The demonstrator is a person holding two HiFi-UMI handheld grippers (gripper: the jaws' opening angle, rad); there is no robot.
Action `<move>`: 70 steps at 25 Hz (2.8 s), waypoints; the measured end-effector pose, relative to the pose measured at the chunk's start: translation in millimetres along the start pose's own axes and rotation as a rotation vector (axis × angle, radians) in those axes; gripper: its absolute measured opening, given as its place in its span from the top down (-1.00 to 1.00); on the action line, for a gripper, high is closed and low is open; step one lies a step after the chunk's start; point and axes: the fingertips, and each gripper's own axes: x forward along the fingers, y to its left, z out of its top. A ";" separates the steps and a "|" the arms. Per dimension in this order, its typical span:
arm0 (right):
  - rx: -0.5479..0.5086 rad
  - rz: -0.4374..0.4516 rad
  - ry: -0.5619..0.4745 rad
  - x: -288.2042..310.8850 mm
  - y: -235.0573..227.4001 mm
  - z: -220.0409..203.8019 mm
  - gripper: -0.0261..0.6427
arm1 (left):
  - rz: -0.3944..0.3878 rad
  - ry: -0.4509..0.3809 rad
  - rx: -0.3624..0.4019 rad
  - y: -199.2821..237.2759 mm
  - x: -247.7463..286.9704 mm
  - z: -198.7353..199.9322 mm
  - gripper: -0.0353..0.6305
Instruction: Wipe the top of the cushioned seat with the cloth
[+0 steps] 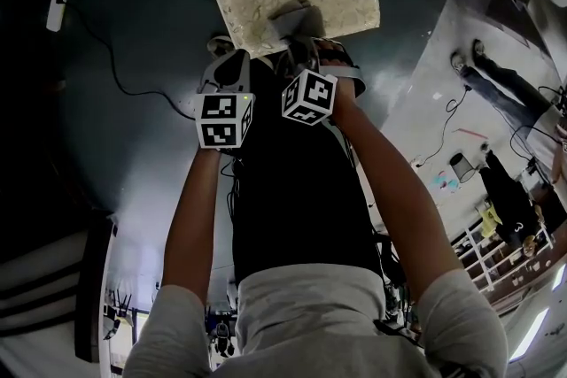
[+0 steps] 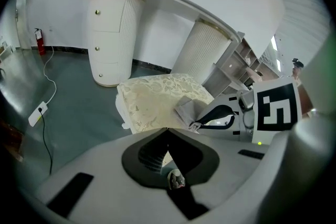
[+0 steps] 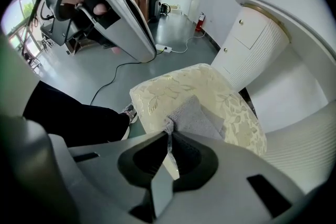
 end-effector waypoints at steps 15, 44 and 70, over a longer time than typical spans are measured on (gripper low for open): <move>0.091 -0.018 0.045 -4.4 -21.0 -40.4 0.83 | -0.035 0.047 0.050 -12.1 22.4 21.7 0.85; 0.035 0.062 -0.068 -13.1 -58.8 -92.9 0.83 | -0.008 0.098 0.049 -92.8 81.4 55.8 0.85; 0.013 0.069 -0.159 -23.5 -94.5 -151.6 0.83 | 0.005 0.120 0.034 -152.9 110.7 78.8 0.85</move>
